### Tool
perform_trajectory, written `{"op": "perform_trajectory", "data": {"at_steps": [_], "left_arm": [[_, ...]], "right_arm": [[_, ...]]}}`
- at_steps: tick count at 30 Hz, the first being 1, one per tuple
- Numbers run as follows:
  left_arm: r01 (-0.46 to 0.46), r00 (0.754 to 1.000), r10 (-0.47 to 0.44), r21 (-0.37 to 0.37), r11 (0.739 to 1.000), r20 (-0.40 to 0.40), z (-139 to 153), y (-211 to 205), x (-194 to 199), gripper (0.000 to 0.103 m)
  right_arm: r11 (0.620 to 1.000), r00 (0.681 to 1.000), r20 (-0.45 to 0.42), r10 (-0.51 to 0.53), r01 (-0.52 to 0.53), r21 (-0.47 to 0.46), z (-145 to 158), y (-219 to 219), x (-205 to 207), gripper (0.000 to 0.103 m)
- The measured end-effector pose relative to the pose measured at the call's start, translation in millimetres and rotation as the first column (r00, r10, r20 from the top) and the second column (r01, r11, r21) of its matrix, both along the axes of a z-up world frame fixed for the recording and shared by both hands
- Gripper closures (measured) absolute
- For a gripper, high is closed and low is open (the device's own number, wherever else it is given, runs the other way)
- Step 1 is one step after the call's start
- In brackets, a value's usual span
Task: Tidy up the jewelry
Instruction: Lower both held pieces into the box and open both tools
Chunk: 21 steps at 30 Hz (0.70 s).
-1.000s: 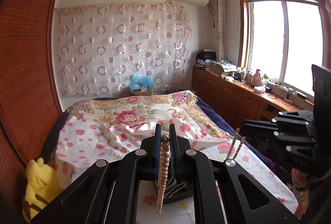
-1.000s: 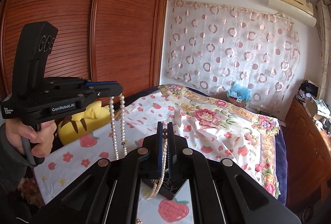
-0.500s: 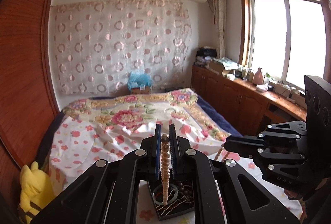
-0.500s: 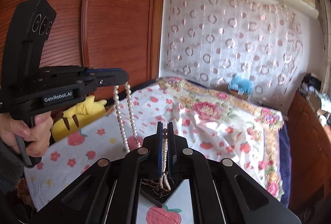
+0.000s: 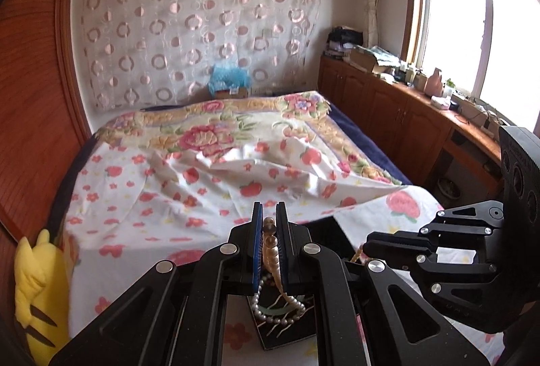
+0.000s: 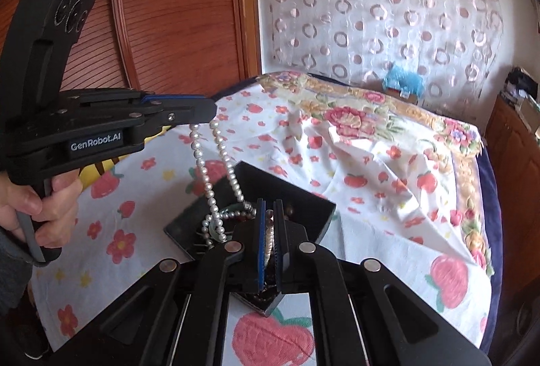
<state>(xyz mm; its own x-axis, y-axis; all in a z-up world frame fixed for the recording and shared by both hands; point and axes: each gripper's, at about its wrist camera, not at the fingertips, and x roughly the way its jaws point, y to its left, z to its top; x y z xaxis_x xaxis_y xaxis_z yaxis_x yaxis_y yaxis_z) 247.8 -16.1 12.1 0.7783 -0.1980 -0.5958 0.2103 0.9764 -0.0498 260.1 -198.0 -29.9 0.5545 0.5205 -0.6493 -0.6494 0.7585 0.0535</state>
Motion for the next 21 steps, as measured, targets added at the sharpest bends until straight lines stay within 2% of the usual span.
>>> {"op": "perform_trajectory", "data": {"at_steps": [1, 3, 4, 6, 8, 10, 12, 15, 21], "left_arm": [[-0.006, 1.000, 0.006, 0.003, 1.000, -0.009, -3.3, 0.3, -0.8, 0.093], [-0.024, 1.000, 0.024, 0.013, 1.000, -0.019, -8.3, 1.8, -2.3, 0.081], [-0.029, 0.999, 0.029, 0.014, 0.999, -0.021, -10.3, 3.5, -4.3, 0.078], [-0.035, 0.999, 0.036, 0.020, 0.999, -0.027, -13.6, 4.2, -8.8, 0.072], [-0.045, 0.999, 0.046, 0.033, 0.998, -0.027, -16.5, 4.6, -15.1, 0.066], [-0.049, 0.998, 0.050, 0.042, 0.998, -0.025, -19.8, 5.1, -25.2, 0.060], [-0.051, 0.998, 0.052, 0.040, 0.998, -0.029, -23.0, 7.3, -33.9, 0.051], [-0.054, 0.998, 0.055, 0.043, 0.998, -0.035, -27.5, 9.4, -49.3, 0.045], [-0.049, 0.998, 0.051, 0.043, 0.998, -0.048, -38.5, 13.3, -84.8, 0.043]], "right_arm": [[1.000, 1.000, -0.006, -0.002, 0.002, 0.001, -2.2, -0.6, 0.6, 0.097], [1.000, 1.000, -0.007, -0.011, 0.011, -0.014, -7.1, -1.9, 1.1, 0.097], [1.000, 1.000, -0.009, -0.023, 0.023, -0.016, -9.2, -3.6, 1.3, 0.097], [0.999, 0.999, -0.011, -0.031, 0.030, -0.009, -9.1, -7.8, 0.5, 0.089], [0.999, 0.999, 0.000, -0.041, 0.041, 0.002, -7.8, -12.0, -4.2, 0.077], [0.998, 0.999, 0.002, -0.053, 0.053, 0.017, -8.0, -18.9, -10.4, 0.073], [0.998, 0.998, -0.002, -0.061, 0.061, 0.018, -10.5, -23.2, -17.9, 0.073], [0.998, 0.998, -0.014, -0.061, 0.062, 0.016, -16.8, -29.8, -32.7, 0.072], [0.999, 0.997, -0.055, -0.050, 0.050, 0.000, -39.4, -39.0, -71.1, 0.072]]}}
